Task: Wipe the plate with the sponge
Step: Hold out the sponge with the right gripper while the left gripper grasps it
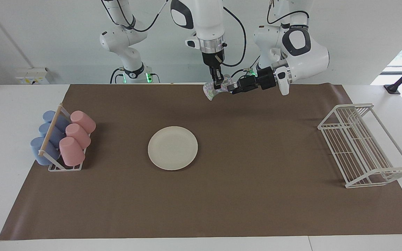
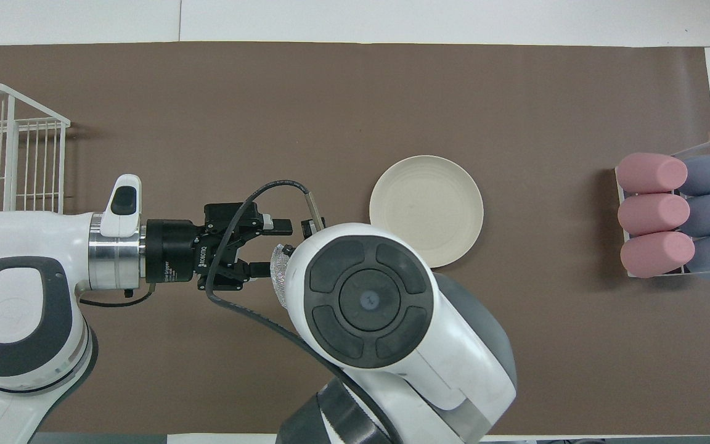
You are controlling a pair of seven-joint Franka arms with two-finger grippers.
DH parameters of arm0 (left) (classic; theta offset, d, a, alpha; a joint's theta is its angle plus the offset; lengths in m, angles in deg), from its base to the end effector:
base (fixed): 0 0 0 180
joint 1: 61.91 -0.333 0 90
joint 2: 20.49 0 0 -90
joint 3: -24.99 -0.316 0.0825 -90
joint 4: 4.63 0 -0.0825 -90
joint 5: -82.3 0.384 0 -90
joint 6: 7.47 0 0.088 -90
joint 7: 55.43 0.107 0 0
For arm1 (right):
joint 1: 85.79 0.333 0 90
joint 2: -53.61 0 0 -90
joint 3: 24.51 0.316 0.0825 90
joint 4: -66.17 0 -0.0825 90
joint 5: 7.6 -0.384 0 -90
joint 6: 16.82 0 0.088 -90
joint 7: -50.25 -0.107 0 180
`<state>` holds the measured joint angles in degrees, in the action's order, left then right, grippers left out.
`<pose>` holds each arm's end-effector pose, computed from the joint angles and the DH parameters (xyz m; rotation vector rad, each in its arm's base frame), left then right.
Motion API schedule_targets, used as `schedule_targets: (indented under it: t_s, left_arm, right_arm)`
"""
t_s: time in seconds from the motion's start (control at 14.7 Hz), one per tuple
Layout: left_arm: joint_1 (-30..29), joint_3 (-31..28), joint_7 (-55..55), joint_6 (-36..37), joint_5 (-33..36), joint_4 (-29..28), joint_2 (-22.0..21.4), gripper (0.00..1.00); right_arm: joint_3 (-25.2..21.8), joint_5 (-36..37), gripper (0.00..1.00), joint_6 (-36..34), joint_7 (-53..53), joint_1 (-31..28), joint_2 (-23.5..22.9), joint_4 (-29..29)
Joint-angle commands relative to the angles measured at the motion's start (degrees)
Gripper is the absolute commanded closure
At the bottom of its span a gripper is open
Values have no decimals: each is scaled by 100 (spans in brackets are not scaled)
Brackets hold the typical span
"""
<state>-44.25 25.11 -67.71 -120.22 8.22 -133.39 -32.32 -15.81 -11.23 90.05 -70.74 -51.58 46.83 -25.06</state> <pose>0.4542 -0.2110 0.4875 1.9394 0.5142 -0.4070 0.4498 0.4181 0.5741 -2.2955 1.8923 0.0851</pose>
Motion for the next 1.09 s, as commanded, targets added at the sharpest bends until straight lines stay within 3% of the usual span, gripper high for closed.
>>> schedule_targets:
  t_s: [0.0,0.41,0.47,0.54,0.61,0.68,1.02]
  left_arm:
    - [-182,-65,-11,593,-89,-45,-65,0]
    - [-183,-73,771,886,-63,-53,13,0]
    - [-183,-73,771,912,-63,-53,14,15]
    - [-201,-73,771,904,-63,-53,14,52]
    - [-192,-65,771,869,-63,-53,14,82]
    - [-192,-65,754,843,-72,-53,14,100]
    - [-236,-73,604,912,-81,-45,5,100]
  right_arm:
    - [9,90,100,-26,-144,15,-7,18]
    - [9,90,100,-26,-144,15,-7,18]
    - [9,82,100,-26,-144,15,-7,9]
    - [9,82,100,-26,-144,7,-7,9]
    - [9,82,100,-26,-144,7,-7,18]
    - [9,90,100,-26,-144,7,-7,9]
    - [9,82,100,-26,-136,7,-7,18]
